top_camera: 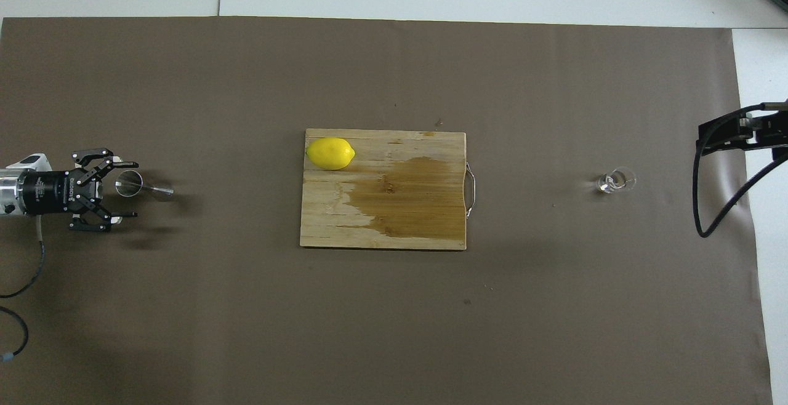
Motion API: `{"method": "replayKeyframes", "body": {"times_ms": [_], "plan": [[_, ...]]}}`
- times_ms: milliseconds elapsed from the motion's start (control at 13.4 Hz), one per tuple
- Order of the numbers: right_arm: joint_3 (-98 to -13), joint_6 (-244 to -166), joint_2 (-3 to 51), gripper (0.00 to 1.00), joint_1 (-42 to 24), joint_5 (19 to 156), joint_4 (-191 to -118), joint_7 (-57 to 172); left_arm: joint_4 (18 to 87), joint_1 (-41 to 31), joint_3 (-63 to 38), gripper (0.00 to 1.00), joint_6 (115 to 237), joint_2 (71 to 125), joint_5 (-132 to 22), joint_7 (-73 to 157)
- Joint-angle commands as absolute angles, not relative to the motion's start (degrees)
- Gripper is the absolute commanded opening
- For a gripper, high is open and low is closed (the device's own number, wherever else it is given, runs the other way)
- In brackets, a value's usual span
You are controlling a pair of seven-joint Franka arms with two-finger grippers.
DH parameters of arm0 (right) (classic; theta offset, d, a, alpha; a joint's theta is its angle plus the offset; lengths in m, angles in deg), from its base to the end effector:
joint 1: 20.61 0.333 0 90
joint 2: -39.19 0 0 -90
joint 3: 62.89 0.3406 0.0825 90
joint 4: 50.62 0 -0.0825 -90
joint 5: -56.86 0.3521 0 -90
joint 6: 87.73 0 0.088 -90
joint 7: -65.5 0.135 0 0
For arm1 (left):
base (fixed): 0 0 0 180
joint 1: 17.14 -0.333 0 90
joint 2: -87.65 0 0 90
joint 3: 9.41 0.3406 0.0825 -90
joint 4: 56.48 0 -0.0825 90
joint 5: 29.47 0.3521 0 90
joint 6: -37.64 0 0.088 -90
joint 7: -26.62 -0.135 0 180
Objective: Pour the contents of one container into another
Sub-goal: 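Close the left gripper around the small metal cup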
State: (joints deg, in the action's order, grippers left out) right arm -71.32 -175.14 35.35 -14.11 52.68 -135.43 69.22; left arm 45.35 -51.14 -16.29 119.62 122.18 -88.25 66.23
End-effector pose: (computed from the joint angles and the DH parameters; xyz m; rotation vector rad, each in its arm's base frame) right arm 0.5395 -0.0253 0.6221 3.0545 -0.1543 -0.0300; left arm 0.5509 0.1505 0.2778 1.3559 1.3514 -1.1094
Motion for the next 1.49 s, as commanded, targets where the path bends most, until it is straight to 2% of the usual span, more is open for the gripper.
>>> {"method": "replayKeyframes", "body": {"times_ms": [0, 1419], "plan": [[-71.33, -174.83, 35.32, 1.00, -14.37, 51.68, -135.43, 67.87, 47.05, -51.51, -17.06, 1.00, 120.35, 121.22, -89.41, 65.38], [-71.33, -174.83, 35.32, 1.00, -14.45, 51.68, -135.43, 67.78, 46.08, -52.48, -18.38, 1.00, 118.41, 121.22, -90.55, 65.47]]}}
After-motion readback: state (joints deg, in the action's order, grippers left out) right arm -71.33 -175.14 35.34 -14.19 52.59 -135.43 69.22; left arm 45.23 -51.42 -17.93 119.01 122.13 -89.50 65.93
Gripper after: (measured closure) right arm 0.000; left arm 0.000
